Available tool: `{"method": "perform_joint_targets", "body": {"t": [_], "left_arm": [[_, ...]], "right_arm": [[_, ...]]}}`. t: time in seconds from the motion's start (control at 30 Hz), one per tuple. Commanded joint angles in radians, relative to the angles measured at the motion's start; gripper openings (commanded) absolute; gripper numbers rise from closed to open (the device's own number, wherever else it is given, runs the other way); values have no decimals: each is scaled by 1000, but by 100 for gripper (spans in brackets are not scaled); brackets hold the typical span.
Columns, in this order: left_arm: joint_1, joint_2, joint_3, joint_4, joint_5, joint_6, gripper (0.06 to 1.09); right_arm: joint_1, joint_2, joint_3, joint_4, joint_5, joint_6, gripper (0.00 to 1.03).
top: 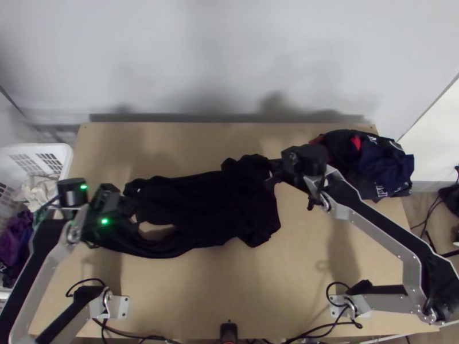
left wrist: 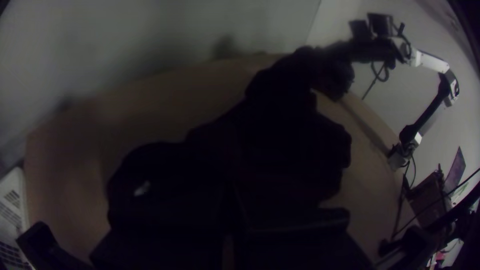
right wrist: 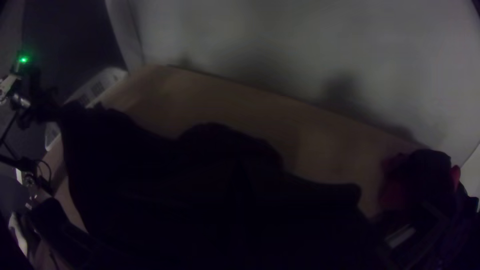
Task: Fold the t-shirt
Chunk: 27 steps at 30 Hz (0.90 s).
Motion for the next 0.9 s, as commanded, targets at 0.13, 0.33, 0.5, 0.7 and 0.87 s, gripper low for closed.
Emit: {"method": "perform_joint_targets", "body": {"t": [0.13, 0.33, 0.5, 0.7, 0.87], "left_arm": [[143, -206, 764, -362, 57, -209, 10], [240, -181, 1030, -414, 43, -209, 10], [285, -374, 588, -412, 46, -48, 10], [226, -467, 612, -675, 75, 12, 10], [189, -448, 752, -771, 72, -20, 10]], "right_arm": [[-164, -322, 44, -126, 0, 60, 3], [-262, -500, 139, -224, 0, 95, 3], [-205, -493, 63, -305, -38, 46, 3], [-167, -619, 32, -450, -61, 9, 3], [-205, -722, 41, -517, -115, 31, 3]]}}
